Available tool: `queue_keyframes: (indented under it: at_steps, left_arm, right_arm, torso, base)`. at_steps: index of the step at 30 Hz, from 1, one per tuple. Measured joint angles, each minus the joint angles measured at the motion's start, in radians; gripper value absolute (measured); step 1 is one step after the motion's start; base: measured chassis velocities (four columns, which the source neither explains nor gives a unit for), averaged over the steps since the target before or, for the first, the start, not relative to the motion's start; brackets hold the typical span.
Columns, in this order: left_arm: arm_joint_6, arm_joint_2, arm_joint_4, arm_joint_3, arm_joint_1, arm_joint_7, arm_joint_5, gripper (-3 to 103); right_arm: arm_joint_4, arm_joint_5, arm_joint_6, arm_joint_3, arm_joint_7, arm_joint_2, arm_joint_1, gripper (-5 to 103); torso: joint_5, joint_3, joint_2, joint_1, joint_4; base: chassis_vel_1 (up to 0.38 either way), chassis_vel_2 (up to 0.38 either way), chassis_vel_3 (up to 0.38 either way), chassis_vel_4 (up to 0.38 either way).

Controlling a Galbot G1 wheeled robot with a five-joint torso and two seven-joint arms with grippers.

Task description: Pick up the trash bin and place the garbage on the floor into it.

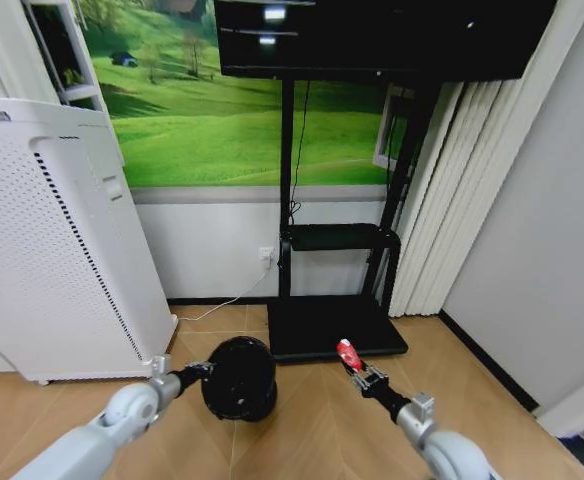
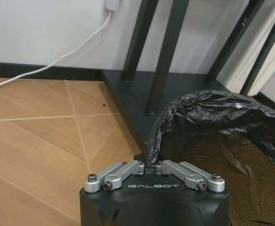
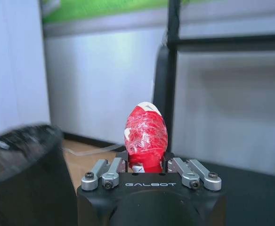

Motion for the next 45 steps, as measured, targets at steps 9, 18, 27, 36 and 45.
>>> queue_keyframes:
  at_steps: [9,18,27,36,45]
  left_arm:
    - [-0.020,-0.139,0.142,0.283,-0.252,0.002,-0.012,3]
    - [-0.038,-0.286,0.220,0.413,-0.380,0.005,-0.019,3]
    - [-0.039,-0.301,0.150,0.433,-0.372,-0.002,-0.033,3]
    - [-0.039,-0.252,0.108,0.397,-0.320,-0.011,-0.023,3]
    - [-0.035,-0.233,0.085,0.327,-0.255,-0.065,-0.020,3]
  right_arm:
    - [0.118,-0.045,0.085,-0.017,-0.046,0.031,-0.082,33]
    - [0.094,-0.123,0.103,-0.064,-0.061,0.040,-0.081,33]
    - [0.027,-0.186,0.114,-0.081,-0.085,0.047,-0.049,33]
    - [0.028,-0.198,0.115,-0.103,-0.103,0.044,-0.051,54]
    - [0.045,-0.141,0.127,-0.094,-0.091,0.062,-0.065,86]
  torso:
    - [-0.0002,0.000,0.000,0.000,-0.0004]
    - [-0.0003,0.000,0.000,0.000,-0.0005]
    - [0.0000,0.000,0.000,0.000,-0.0002]
    - [-0.0002,0.000,0.000,0.000,-0.0001]
    - [-0.0003,0.000,0.000,0.000,-0.0005]
  base:
    - [0.000,0.000,0.000,0.000]
    - [0.000,0.000,0.000,0.000]
    - [0.000,0.000,0.000,0.000]
    - [0.000,0.000,0.000,0.000]
    - [0.000,0.000,0.000,0.000]
